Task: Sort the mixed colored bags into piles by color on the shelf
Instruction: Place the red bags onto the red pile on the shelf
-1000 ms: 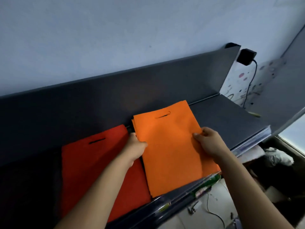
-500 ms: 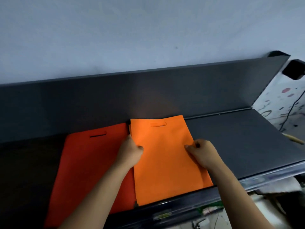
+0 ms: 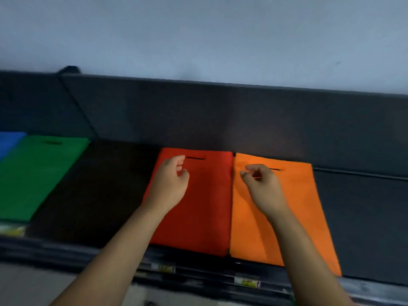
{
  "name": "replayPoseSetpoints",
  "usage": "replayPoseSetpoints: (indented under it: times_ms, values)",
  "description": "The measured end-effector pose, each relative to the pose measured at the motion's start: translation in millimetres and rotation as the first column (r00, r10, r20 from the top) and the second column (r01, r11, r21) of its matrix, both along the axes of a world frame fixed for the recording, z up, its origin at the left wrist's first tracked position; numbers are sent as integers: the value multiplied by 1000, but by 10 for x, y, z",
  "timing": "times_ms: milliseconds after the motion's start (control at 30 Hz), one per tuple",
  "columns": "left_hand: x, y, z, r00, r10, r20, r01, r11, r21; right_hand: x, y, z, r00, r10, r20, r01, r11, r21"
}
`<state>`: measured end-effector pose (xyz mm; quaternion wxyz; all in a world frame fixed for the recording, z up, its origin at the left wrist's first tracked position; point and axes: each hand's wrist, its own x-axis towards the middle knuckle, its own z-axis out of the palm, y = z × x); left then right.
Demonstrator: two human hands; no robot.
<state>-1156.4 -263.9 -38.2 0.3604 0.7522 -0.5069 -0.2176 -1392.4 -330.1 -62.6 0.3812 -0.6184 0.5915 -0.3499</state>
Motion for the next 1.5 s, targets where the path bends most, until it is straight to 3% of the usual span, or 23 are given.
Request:
replayPoseSetpoints:
  times_ms: [133,367,533,733,967,1233,1500]
  values:
    - [861,510,80,983,179,29,-177,983,-52,1026,133,27,971,218,97,-221,975,22]
    - [2455,1653,301,889,454,-60,-458,881,-116,2863,804,369,880,472,56,-472,882,-17]
    - [3657,2595,391,844,529,-93,-537,835,-123,4142,1539,542,810,580,89,-585,809,49]
    - [4954,3511,514,846,516,-133,-529,843,-100,5518,2367,559,722,687,78,-691,720,61]
    - [5998,3924,548,836,525,-162,-545,827,-134,6703,2706,682,692,716,90,-722,689,65]
    - [7231,3757,359,838,522,-158,-535,843,-55,8086,2367,484,677,730,90,-736,673,76]
    - [8549,3739,400,795,606,-1,-605,794,-53,9644,2066,246,727,650,224,-685,708,171]
